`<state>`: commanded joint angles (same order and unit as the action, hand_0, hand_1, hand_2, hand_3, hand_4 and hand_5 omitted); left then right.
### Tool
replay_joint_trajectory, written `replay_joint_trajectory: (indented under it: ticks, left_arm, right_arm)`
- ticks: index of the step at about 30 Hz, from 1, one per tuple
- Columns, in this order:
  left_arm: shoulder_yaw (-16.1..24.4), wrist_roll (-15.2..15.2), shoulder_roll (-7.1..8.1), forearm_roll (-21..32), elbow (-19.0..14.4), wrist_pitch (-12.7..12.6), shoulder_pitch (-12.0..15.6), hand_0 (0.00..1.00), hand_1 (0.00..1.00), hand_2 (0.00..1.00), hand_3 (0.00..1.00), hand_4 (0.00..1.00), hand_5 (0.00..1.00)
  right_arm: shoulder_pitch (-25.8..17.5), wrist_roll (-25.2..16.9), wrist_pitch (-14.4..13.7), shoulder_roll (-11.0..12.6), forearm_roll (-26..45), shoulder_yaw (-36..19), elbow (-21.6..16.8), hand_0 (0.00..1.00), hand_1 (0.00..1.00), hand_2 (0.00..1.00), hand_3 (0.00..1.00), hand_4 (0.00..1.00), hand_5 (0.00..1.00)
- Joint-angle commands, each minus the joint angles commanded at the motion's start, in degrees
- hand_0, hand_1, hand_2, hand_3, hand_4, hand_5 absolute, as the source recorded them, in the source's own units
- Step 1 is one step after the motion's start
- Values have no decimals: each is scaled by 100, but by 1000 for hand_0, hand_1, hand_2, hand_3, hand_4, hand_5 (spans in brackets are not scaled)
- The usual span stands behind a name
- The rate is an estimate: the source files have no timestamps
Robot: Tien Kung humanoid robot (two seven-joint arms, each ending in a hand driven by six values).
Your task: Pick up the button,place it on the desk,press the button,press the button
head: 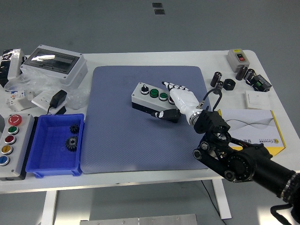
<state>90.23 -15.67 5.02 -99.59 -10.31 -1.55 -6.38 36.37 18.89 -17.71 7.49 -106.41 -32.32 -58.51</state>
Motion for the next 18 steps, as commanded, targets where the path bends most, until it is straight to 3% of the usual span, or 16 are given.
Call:
replay_joint_trajectory:
  ticks: [4, 5, 10, 11, 16, 17, 18]
  left_arm:
    - [-6, 6, 1, 7, 0, 4, -3, 614, 514, 528, 602, 633, 158]
    - [-11, 8, 2, 15, 0, 4, -3, 614, 514, 528, 602, 633, 158]
    - [-29, 16, 7, 38, 0, 10, -5, 614, 514, 528, 602, 633, 158]
    - [-34, 18, 7, 44, 0, 11, -5, 614, 514, 528, 601, 632, 159]
    - [-76, 37, 7, 83, 0, 18, -5, 614, 514, 528, 601, 632, 159]
    - [-87, 41, 6, 94, 0, 19, -4, 614, 514, 529, 602, 633, 156]
    - [-99, 46, 5, 105, 0, 20, -3, 614, 514, 529, 602, 633, 156]
  right_arm:
    - [16, 12, -70, -10, 4, 55, 63, 785, 842, 906, 998, 998, 495]
    - [20, 18, -76, -13, 4, 73, 82, 391, 620, 690, 892, 956, 309]
    - [34, 44, -66, -28, 7, 163, 158, 391, 620, 690, 892, 956, 309]
    - [35, 48, -66, -31, 8, 179, 169, 242, 453, 514, 696, 734, 152]
    - [38, 53, -146, -44, -7, 263, 207, 242, 453, 514, 696, 734, 152]
    - [38, 52, -179, -45, -24, 276, 209, 181, 385, 442, 593, 533, 206]
    - [37, 51, -208, -45, -45, 283, 209, 181, 385, 442, 593, 533, 206]
